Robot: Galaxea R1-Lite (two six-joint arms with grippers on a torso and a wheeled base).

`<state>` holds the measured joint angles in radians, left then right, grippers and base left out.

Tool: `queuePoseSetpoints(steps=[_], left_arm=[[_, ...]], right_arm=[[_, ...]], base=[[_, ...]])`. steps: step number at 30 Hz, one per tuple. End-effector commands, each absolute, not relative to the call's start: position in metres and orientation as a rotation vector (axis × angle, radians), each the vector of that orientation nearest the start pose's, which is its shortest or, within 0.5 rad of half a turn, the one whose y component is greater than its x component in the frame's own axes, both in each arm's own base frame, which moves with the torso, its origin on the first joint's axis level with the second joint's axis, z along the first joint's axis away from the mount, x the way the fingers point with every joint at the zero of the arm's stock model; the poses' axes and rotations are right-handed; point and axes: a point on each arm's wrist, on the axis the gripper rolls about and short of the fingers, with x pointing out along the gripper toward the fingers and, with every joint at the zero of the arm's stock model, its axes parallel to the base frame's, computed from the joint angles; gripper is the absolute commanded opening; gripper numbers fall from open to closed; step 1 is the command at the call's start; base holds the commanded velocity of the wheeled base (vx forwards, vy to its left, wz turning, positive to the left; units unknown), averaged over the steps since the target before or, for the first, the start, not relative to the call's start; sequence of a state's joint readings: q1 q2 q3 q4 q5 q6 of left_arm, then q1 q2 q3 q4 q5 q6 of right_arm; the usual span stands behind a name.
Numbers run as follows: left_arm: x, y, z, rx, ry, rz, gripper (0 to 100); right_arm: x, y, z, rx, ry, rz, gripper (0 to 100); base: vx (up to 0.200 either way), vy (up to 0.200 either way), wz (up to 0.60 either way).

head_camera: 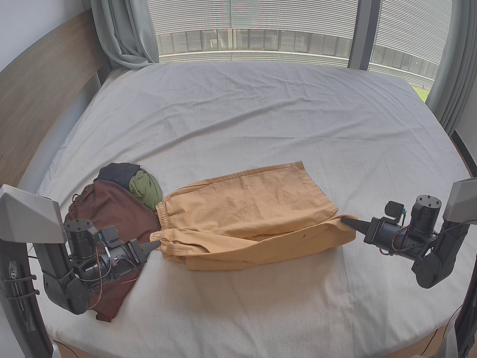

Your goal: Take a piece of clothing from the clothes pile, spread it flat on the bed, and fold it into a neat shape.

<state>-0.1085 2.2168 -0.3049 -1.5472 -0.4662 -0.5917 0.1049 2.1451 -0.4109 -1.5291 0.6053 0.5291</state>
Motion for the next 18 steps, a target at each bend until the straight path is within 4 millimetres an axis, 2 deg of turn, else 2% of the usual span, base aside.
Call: queuePoseSetpoints(steps=[1,18], left_arm=[[0.285,-0.041,0.017,-0.636,0.511,-0.449,0],[0.292,-0.042,0.019,-0.646,0.482,-0.425,0]], right_arm=[[0.31,0.044,0.052,0.552,0.352,0.643,0],[0.337,0.049,0.071,0.548,0.306,0.663,0]], base=[[0.0,0.0,0.0],[0.0,0.0,0.0]])
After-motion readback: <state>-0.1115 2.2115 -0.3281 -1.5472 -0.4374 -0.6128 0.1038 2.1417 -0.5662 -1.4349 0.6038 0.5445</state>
